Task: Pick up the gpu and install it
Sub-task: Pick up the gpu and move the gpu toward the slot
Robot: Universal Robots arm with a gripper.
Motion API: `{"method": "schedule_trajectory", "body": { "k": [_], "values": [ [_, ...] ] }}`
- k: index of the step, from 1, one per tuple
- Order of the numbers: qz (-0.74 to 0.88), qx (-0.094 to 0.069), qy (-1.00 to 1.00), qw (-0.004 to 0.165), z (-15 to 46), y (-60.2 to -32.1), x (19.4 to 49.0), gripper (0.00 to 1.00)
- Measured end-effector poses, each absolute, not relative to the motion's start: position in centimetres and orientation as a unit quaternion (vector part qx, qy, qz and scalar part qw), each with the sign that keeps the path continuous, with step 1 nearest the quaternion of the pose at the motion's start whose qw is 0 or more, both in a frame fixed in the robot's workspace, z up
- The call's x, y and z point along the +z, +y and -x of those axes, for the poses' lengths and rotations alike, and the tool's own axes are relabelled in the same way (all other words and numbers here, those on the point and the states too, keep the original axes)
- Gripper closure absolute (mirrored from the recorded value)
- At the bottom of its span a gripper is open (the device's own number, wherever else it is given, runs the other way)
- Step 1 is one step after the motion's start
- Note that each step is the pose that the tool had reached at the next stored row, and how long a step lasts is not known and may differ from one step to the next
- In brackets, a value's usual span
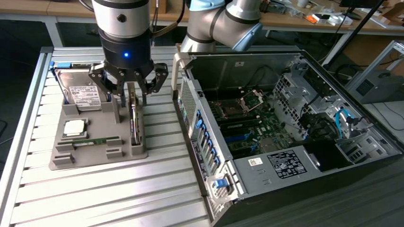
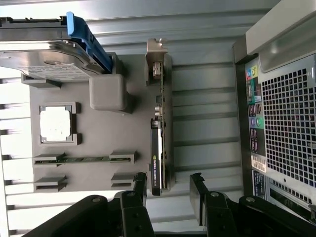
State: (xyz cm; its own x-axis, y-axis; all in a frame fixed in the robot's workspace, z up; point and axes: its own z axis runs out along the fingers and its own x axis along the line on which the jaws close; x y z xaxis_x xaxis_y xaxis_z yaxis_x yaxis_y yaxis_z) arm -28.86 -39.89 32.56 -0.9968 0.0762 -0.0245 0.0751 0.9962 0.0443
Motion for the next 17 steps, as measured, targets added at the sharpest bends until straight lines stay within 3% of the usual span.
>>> {"method": "schedule_trajectory", "body": {
  "k": [17],
  "values": [
    [-0.038,0.022,0.999,0.013,28.86,-39.90,31.91,0.52]
  ]
}}
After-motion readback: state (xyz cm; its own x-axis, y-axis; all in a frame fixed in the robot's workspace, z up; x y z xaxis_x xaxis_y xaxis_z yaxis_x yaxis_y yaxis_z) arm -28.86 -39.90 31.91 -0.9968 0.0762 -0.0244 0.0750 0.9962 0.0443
